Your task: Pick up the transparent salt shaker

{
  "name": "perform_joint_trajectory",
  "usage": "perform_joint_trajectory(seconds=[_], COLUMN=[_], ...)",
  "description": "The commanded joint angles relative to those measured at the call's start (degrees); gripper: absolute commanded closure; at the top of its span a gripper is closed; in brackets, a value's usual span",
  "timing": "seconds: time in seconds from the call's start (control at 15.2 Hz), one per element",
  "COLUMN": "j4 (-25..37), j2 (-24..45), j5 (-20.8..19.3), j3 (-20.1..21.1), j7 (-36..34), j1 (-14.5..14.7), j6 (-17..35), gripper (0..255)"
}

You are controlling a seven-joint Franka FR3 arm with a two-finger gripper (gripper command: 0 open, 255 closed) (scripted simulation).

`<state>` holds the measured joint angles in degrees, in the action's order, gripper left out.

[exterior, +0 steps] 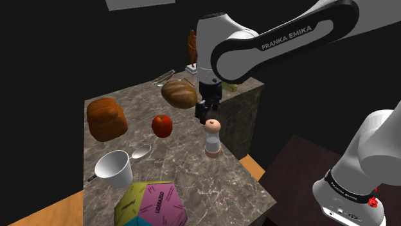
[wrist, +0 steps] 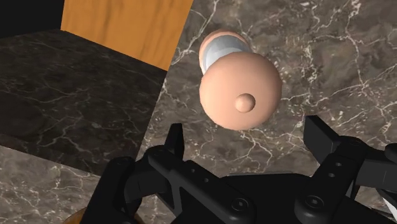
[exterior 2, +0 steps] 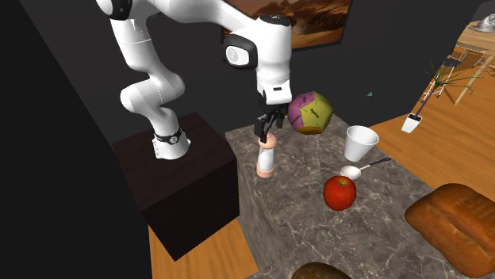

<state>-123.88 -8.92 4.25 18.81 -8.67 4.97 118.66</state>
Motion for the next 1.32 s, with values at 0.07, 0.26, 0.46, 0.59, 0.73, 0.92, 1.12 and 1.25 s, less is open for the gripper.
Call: perform_joint_trajectory(seconds=[0.07,0.26,0.46,0.59,0.73,0.92,1.12,1.25], j4=[-0.6,-2.1,-2.8,-2.8,-2.8,-2.8,-2.8,-1.9], j2=[2.0,2.9,3.4,3.5,3.5,3.5,3.4,2.7], j5=[-0.4,-0.7,-0.8,-0.8,-0.9,-0.9,-0.8,-0.6], j3=[0.4,0.6,0.6,0.6,0.7,0.7,0.6,0.6], j7=[-0.7,-0.9,-1.0,-1.0,-1.0,-1.0,-1.0,-0.8], j1=[0.1,0.1,0.2,0.2,0.2,0.2,0.2,0.1], j6=[2.4,4.8,6.0,6.1,6.1,6.1,6.0,4.4], gripper=[0,0,0,255,255,255,255,255])
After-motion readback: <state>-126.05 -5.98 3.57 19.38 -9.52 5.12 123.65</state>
